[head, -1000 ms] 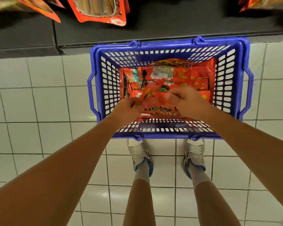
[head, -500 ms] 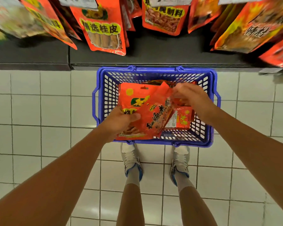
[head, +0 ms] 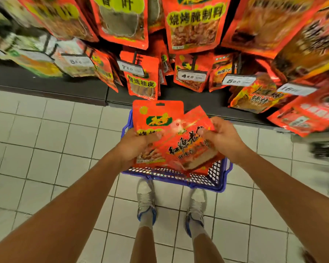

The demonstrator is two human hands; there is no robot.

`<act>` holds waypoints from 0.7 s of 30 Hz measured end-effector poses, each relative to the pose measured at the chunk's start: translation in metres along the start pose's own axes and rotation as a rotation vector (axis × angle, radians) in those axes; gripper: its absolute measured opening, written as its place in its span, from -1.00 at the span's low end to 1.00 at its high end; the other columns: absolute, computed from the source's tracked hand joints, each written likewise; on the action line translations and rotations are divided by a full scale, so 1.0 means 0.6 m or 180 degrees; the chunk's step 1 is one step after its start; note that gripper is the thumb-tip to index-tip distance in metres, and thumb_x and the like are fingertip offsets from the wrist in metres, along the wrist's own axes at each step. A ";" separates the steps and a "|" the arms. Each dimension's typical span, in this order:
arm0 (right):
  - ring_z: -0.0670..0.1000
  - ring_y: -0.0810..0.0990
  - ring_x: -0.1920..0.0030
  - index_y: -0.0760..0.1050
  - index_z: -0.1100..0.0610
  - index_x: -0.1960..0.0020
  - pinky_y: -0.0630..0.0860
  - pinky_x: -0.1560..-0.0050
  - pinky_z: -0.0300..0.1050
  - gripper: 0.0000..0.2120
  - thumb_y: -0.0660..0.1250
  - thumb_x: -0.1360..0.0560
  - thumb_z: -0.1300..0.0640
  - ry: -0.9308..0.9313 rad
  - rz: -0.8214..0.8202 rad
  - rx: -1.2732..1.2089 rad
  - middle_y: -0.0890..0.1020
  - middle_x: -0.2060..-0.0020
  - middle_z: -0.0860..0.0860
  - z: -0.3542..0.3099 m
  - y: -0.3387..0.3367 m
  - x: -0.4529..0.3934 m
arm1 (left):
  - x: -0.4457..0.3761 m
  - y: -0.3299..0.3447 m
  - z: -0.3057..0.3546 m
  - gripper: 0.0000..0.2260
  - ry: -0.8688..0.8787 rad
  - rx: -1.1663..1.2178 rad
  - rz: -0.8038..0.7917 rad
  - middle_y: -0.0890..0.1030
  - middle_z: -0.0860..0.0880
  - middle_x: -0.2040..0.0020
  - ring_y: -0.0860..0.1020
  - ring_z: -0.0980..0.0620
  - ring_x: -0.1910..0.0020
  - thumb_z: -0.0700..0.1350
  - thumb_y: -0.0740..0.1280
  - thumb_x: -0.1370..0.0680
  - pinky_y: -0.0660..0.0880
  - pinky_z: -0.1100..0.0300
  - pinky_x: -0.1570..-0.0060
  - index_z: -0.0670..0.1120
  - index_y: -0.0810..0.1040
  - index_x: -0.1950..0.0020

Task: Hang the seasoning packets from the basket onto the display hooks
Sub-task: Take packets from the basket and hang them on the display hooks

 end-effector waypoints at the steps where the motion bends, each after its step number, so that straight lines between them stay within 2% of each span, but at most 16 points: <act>1: 0.22 0.70 -0.01 0.56 0.05 0.04 0.63 -0.08 0.15 -0.93 0.45 -0.55 0.13 0.0045 0.0056 -0.0130 0.73 0.08 0.07 -0.006 -0.007 0.005 | 0.011 0.000 0.013 -0.73 0.0052 0.0050 0.0067 0.73 -0.08 -0.11 0.70 -0.12 -0.07 -0.16 0.45 -0.55 0.58 -0.15 -0.21 -0.06 0.60 -0.25; 3: 0.16 0.72 0.01 0.58 0.03 0.05 0.63 0.00 0.17 -0.95 0.44 -0.55 0.15 -0.0002 0.0181 -0.0347 0.73 0.05 0.09 -0.030 -0.023 0.019 | 0.032 -0.001 0.038 -0.74 0.0158 0.0100 0.0202 0.72 -0.09 -0.13 0.68 -0.14 -0.12 -0.13 0.43 -0.58 0.54 -0.16 -0.27 -0.07 0.60 -0.26; 6: -0.01 0.74 0.10 0.66 -0.02 0.06 0.62 0.12 -0.05 -0.86 0.40 -0.57 0.20 -0.0221 0.0270 -0.0537 0.76 0.10 -0.03 -0.089 -0.049 0.053 | 0.071 -0.002 0.082 -0.75 0.0302 0.0241 0.0342 0.71 -0.11 -0.14 0.67 -0.16 -0.16 -0.07 0.42 -0.59 0.50 -0.19 -0.31 -0.07 0.61 -0.25; 8: -0.04 0.74 0.16 0.70 -0.04 0.13 0.62 0.17 -0.12 -0.79 0.40 -0.56 0.23 -0.0329 0.0382 -0.0666 0.76 0.15 -0.05 -0.138 -0.075 0.082 | 0.107 -0.002 0.121 -0.73 0.0402 0.0380 0.0389 0.71 -0.10 -0.15 0.66 -0.16 -0.17 -0.04 0.42 -0.58 0.49 -0.19 -0.32 -0.05 0.60 -0.26; 11: 0.03 0.73 0.19 0.72 -0.05 0.12 0.64 0.21 -0.08 -0.89 0.43 -0.49 0.12 -0.0531 0.0508 -0.0846 0.76 0.15 0.00 -0.230 -0.113 0.139 | 0.171 0.004 0.191 -0.68 0.0626 0.0520 0.0316 0.70 -0.09 -0.18 0.66 -0.16 -0.18 -0.02 0.41 -0.58 0.51 -0.18 -0.30 -0.04 0.57 -0.32; 14: -0.01 0.69 0.22 0.71 -0.07 0.10 0.58 0.20 -0.09 -0.91 0.43 -0.45 0.01 -0.0825 0.0692 -0.0869 0.75 0.18 -0.03 -0.334 -0.153 0.215 | 0.250 0.013 0.266 -0.69 0.0845 0.0640 0.0202 0.69 -0.11 -0.20 0.66 -0.15 -0.18 -0.09 0.38 -0.60 0.57 -0.09 -0.20 -0.07 0.55 -0.34; 17: 0.09 0.70 0.10 0.70 -0.07 0.08 0.66 0.05 0.19 -0.86 0.47 -0.44 -0.10 -0.1097 0.0815 -0.0905 0.75 0.11 0.06 -0.439 -0.188 0.300 | 0.334 0.015 0.342 -0.76 0.0967 0.0738 0.0150 0.72 -0.13 -0.10 0.71 -0.13 -0.02 -0.16 0.37 -0.60 0.66 0.03 0.13 -0.08 0.58 -0.27; 21: 0.23 0.70 0.03 0.70 -0.04 0.05 0.59 -0.05 0.44 -0.80 0.46 -0.43 -0.14 -0.1488 0.1043 -0.1027 0.75 0.07 0.10 -0.578 -0.237 0.400 | 0.437 0.008 0.454 -0.73 0.1286 0.0708 0.0092 0.74 -0.15 -0.03 0.73 -0.14 0.06 -0.21 0.42 -0.50 0.65 -0.01 0.19 -0.07 0.61 -0.19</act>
Point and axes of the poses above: each hand's wrist, its own x-axis away from the middle knuckle, its own y-axis out of the palm, z = x × y, the point moved 8 cm from there along -x, towards the middle knuckle
